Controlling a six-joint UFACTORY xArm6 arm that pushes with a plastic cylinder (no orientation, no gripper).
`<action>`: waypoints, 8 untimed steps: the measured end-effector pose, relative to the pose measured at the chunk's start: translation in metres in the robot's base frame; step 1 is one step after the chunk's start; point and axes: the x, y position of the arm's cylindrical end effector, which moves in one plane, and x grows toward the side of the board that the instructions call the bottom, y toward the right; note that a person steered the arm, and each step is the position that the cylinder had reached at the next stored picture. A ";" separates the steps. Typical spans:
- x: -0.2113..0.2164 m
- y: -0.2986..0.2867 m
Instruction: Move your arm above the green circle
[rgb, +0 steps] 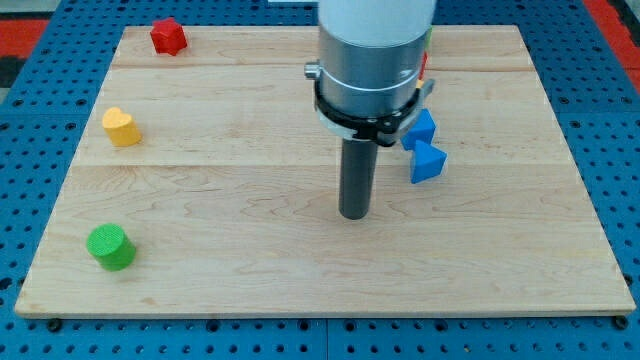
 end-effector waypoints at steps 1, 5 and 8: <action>0.000 -0.018; 0.000 -0.101; 0.000 -0.162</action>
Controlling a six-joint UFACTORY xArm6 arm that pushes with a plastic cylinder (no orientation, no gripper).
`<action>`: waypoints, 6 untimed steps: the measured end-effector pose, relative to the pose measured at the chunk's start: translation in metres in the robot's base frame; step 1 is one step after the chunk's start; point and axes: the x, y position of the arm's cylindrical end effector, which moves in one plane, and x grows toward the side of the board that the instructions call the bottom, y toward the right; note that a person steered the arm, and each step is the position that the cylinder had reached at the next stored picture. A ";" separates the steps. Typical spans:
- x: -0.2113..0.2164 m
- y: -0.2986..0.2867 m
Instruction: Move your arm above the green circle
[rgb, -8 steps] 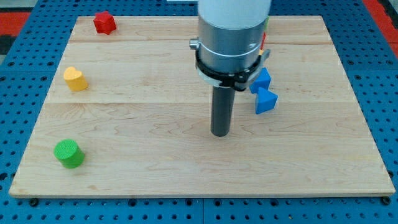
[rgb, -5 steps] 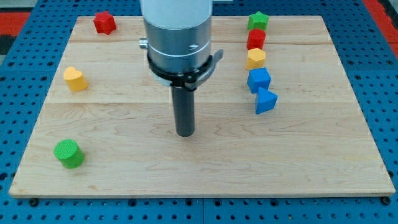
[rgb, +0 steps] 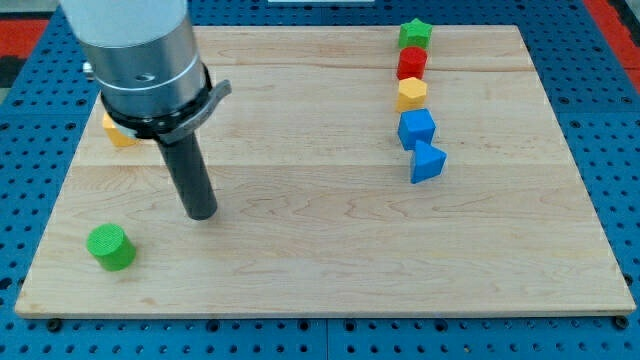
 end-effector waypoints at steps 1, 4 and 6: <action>0.000 -0.019; 0.000 -0.053; -0.067 -0.030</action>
